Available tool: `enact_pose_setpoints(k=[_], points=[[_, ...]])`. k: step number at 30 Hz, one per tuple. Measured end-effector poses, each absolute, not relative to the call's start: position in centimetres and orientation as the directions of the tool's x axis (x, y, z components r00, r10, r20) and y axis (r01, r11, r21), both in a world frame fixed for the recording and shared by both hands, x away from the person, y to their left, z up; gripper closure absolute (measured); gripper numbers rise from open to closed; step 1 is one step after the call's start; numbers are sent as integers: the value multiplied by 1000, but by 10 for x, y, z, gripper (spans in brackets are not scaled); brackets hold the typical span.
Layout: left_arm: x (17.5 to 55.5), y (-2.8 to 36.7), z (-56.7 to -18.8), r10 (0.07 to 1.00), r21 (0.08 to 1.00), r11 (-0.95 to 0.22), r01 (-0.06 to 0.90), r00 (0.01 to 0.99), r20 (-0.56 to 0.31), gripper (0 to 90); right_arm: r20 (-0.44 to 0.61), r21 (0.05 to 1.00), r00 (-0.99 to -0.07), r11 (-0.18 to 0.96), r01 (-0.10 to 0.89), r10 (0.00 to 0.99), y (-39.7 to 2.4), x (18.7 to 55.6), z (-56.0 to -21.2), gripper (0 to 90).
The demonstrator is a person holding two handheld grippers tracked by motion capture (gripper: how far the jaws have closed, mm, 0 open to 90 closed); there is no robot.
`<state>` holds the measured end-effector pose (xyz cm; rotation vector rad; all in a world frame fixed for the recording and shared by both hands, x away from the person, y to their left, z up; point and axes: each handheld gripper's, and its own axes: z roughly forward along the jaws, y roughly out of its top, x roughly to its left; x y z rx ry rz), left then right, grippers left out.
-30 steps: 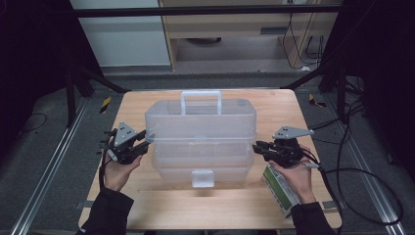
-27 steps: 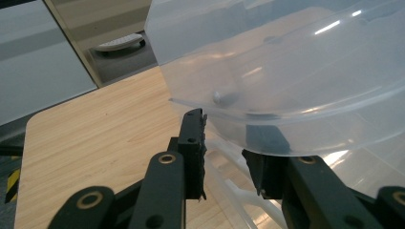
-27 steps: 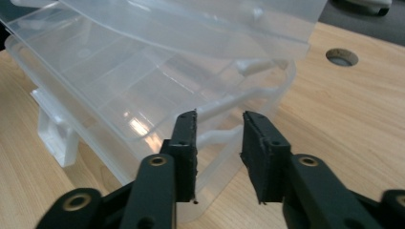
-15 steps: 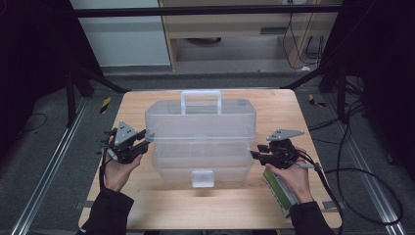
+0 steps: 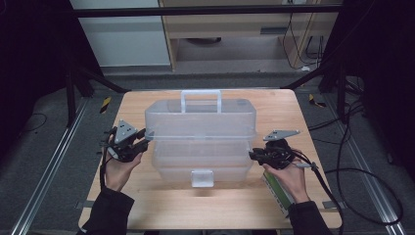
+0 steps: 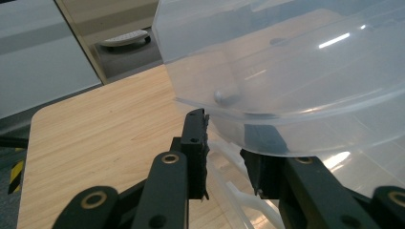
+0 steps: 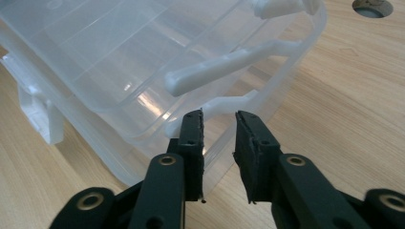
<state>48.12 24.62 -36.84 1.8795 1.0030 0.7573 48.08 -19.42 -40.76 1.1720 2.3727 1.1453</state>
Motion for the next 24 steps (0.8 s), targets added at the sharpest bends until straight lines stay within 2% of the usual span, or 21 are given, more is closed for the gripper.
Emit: enact_pose_setpoints(k=[10, 24], points=[[487, 246, -361, 869, 886, -292, 360, 486, 89, 710, 109, 748, -646, 366, 554, 756, -194, 481, -408, 764], [503, 244, -344, 879, 883, -299, 362, 466, 106, 721, 116, 745, -640, 360, 562, 759, -194, 481, -408, 768]])
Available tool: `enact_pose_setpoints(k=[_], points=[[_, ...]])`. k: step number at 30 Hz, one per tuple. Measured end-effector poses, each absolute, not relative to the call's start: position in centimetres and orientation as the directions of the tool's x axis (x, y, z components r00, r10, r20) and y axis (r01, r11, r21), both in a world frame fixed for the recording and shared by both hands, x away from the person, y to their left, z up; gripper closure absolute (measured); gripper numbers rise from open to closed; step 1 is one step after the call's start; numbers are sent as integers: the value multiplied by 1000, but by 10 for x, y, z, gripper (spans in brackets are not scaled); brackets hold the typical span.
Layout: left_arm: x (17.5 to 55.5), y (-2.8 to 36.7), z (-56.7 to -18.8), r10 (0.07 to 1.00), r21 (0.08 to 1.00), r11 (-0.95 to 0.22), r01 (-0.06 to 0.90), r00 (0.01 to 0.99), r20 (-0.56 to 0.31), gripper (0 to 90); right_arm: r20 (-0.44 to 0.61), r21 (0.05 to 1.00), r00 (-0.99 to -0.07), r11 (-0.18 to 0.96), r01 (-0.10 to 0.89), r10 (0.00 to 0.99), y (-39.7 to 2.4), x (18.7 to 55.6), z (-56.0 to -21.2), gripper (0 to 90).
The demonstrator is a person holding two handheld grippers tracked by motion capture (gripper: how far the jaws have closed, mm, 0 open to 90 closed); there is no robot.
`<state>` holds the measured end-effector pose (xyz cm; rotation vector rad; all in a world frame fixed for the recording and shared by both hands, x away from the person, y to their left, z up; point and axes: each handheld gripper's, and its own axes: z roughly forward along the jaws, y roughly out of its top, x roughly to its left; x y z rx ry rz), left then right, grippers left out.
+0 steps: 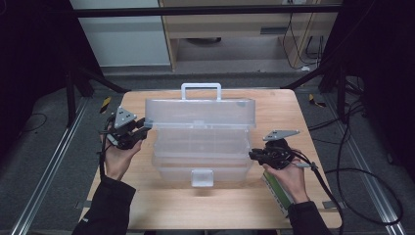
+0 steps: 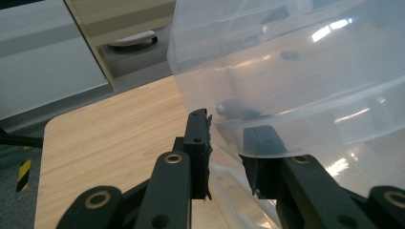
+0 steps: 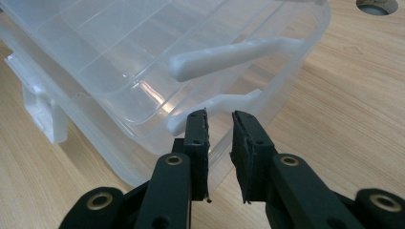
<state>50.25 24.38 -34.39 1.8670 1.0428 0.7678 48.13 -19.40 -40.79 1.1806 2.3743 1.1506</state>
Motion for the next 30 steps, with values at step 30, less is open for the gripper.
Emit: enact_pose_setpoints(k=[30], points=[[520, 237, -325, 891, 894, -290, 341, 437, 122, 748, 114, 752, -640, 355, 556, 760, -193, 481, -408, 772]])
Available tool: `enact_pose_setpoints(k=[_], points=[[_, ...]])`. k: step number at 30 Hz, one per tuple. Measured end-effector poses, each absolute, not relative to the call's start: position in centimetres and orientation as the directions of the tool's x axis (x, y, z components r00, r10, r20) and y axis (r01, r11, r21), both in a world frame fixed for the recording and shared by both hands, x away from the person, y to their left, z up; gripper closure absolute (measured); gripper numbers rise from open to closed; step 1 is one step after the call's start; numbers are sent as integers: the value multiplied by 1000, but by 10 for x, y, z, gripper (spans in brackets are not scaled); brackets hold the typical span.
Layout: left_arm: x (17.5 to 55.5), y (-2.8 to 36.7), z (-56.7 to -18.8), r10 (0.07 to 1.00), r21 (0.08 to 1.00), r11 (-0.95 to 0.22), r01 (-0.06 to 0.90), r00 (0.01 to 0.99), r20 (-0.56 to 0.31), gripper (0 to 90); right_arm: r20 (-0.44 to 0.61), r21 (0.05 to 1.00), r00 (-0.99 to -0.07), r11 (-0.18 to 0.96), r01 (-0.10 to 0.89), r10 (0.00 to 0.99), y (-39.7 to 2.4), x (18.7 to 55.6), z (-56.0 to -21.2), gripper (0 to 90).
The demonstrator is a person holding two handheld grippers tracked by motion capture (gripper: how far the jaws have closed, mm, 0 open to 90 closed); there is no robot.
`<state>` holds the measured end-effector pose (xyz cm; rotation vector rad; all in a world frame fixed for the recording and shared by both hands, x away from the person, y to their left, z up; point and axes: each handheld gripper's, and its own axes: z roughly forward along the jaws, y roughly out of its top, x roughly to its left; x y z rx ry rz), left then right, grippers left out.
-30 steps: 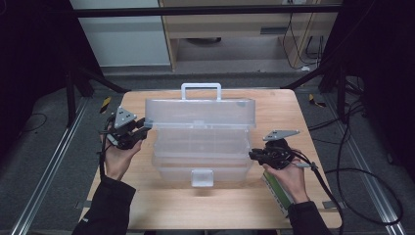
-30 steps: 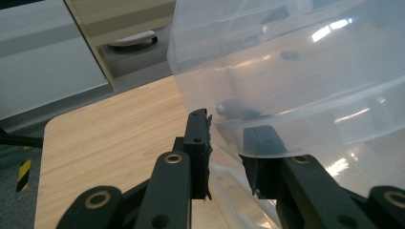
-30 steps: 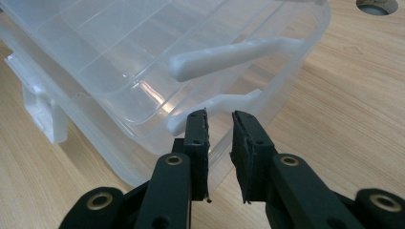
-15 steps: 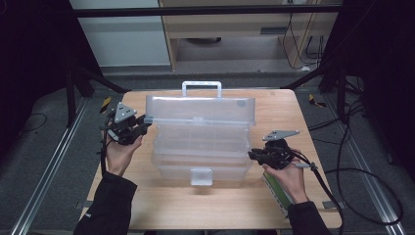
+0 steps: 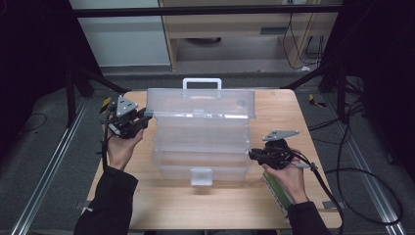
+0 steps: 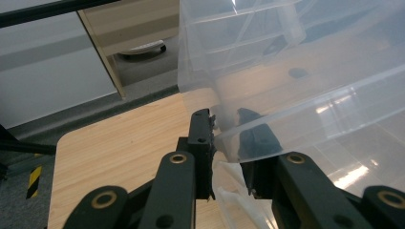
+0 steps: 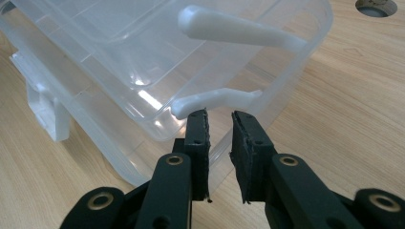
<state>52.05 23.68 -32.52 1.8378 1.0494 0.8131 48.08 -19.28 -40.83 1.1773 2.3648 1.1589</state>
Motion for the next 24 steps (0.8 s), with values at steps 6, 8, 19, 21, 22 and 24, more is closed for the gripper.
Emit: enact_pose_setpoints(k=[6, 8, 19, 21, 22, 24], points=[[527, 235, -320, 892, 894, -299, 334, 431, 137, 752, 117, 750, -638, 353, 559, 761, -193, 481, -408, 773], [528, 234, -319, 892, 894, -302, 331, 428, 143, 753, 118, 749, -638, 354, 560, 761, -192, 481, -408, 773], [534, 230, -314, 894, 887, -317, 336, 418, 160, 759, 109, 751, -625, 348, 561, 773, -193, 483, -408, 778], [535, 230, -314, 894, 886, -318, 337, 419, 161, 758, 98, 754, -623, 351, 555, 776, -193, 483, -408, 779], [535, 230, -313, 893, 883, -323, 340, 420, 164, 757, 86, 758, -622, 354, 548, 779, -193, 484, -409, 780], [535, 229, -313, 893, 884, -320, 340, 419, 162, 757, 82, 759, -622, 355, 545, 779, -193, 484, -409, 780]])
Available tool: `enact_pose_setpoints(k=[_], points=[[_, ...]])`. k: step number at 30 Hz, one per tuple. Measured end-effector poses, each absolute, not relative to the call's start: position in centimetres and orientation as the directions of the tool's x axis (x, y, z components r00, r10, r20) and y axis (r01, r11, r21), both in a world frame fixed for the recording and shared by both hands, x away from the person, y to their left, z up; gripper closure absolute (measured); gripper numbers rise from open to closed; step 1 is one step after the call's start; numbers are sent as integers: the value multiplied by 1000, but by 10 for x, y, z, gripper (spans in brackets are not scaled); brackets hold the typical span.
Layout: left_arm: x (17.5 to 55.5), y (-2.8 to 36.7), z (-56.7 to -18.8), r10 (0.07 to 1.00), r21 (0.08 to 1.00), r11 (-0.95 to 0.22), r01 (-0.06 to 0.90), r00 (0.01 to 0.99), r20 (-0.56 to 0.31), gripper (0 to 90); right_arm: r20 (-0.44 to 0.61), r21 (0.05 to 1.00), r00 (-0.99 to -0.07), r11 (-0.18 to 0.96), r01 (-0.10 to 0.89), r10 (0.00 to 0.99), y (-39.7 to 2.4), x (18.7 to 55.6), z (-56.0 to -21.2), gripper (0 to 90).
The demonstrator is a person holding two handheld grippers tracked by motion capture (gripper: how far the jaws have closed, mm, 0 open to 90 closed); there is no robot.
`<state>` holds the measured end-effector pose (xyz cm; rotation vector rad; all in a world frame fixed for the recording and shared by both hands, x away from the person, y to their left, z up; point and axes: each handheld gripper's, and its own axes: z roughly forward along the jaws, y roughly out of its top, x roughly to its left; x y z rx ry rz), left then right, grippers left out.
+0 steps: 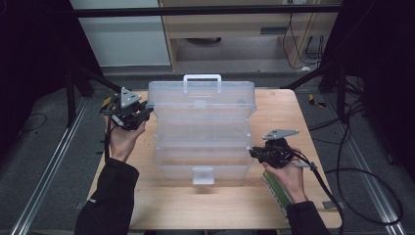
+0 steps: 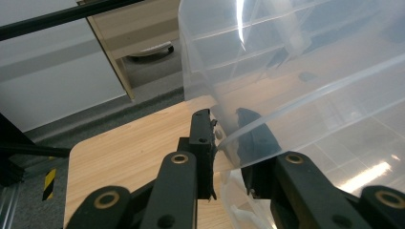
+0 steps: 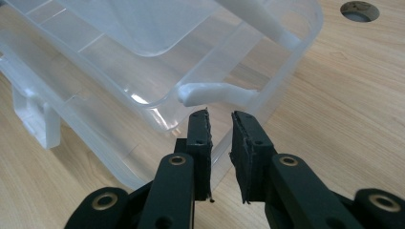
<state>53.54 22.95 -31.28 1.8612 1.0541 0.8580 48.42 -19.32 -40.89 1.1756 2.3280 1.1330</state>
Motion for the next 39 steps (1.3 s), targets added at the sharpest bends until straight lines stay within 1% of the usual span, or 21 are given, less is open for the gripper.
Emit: enact_pose_setpoints(k=[8, 15, 18, 20, 26, 36, 39], points=[[538, 228, -310, 895, 883, -319, 344, 417, 160, 754, 60, 765, -610, 356, 536, 790, -192, 486, -410, 773], [546, 226, -309, 909, 900, -281, 333, 393, 138, 753, 61, 766, -605, 352, 539, 794, -192, 485, -410, 767], [548, 226, -308, 911, 903, -274, 332, 391, 132, 756, 56, 767, -600, 351, 538, 798, -191, 485, -411, 747], [550, 225, -308, 913, 905, -273, 328, 384, 136, 755, 53, 761, -601, 357, 541, 797, -191, 484, -411, 712], [553, 223, -308, 917, 908, -270, 321, 373, 141, 756, 57, 758, -601, 357, 545, 797, -190, 484, -412, 721], [562, 221, -303, 916, 895, -288, 340, 371, 153, 754, 65, 753, -594, 351, 556, 802, -190, 485, -412, 725], [568, 222, -301, 918, 895, -278, 349, 371, 140, 756, 68, 753, -594, 349, 558, 802, -190, 485, -412, 724]])
